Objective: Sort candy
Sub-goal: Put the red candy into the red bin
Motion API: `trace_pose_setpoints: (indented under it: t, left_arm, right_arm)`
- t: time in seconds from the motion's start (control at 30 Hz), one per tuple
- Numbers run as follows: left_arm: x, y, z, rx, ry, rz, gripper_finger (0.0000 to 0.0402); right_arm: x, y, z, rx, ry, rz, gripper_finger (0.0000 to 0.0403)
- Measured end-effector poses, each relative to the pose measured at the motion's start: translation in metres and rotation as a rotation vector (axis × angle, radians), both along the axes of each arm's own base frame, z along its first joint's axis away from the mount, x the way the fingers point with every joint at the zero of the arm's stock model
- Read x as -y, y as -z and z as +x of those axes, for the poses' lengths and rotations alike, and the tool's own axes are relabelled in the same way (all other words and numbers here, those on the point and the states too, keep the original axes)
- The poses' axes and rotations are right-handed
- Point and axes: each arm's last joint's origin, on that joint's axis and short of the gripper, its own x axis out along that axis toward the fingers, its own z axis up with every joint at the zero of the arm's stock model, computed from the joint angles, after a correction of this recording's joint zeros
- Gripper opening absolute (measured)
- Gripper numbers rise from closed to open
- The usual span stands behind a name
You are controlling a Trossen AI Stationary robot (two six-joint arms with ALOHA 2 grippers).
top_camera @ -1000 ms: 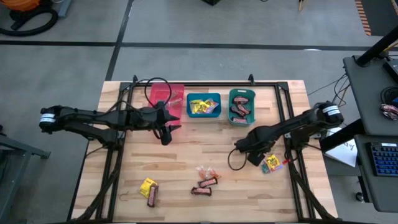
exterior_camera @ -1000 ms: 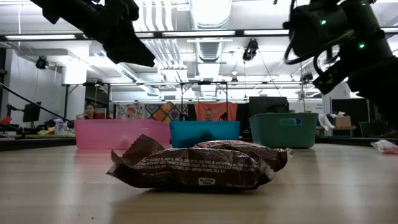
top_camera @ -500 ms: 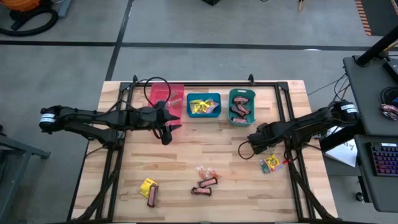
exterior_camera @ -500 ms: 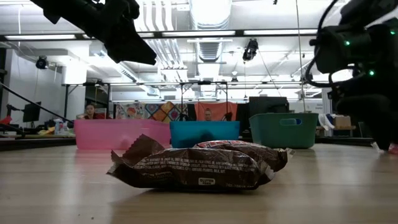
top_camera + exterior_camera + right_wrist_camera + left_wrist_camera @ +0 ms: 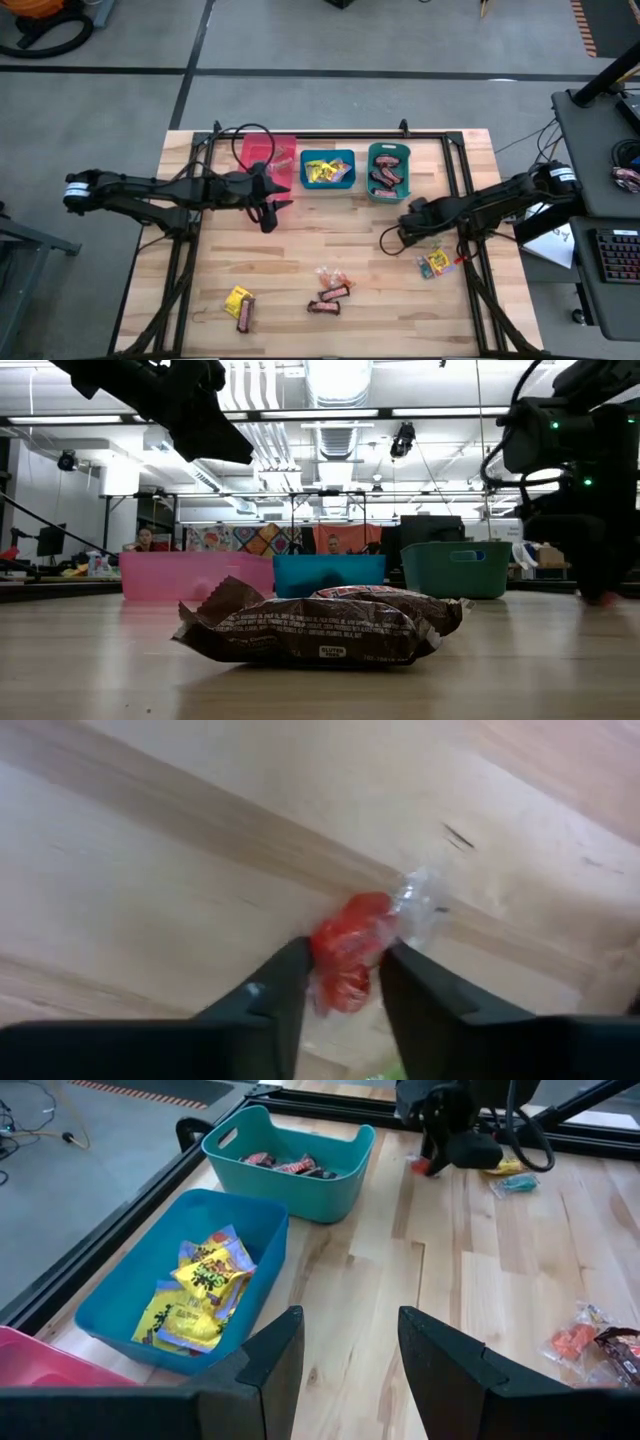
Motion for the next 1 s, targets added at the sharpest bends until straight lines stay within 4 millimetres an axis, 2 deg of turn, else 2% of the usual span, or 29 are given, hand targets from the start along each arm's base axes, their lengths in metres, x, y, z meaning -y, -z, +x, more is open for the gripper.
trace_pose_setpoints:
  t: [0.17, 0.27, 0.43, 0.63, 0.8, 1.0]
  left_arm:
    - [0.0, 0.006, 0.005, -0.023, 0.0, -0.001, 0.0148]
    - [0.0, 0.011, 0.009, -0.047, 0.0, -0.002, 0.0148]
    - [-0.001, 0.017, 0.017, -0.05, 0.001, -0.003, 0.0148]
    - [0.0, 0.022, 0.028, -0.018, 0.041, -0.021, 0.0148]
    - [0.002, 0.026, 0.039, 0.033, 0.094, -0.04, 0.0148]
    - [0.006, 0.034, 0.056, 0.103, 0.126, -0.04, 0.0148]
  right_arm:
    - [0.0, -0.004, 0.004, 0.017, -0.024, 0.001, 0.0041]
    - [-0.001, -0.005, 0.006, 0.021, -0.042, 0.003, 0.0016]
    - [-0.002, -0.009, 0.009, 0.033, -0.094, 0.004, 0.0014]
    - [-0.011, -0.027, 0.023, 0.12, -0.227, 0.005, 0.0013]
    - [-0.023, -0.044, 0.043, 0.308, -0.374, -0.016, 0.0013]
    - [-0.036, -0.057, 0.07, 0.576, -0.638, -0.217, 0.0013]
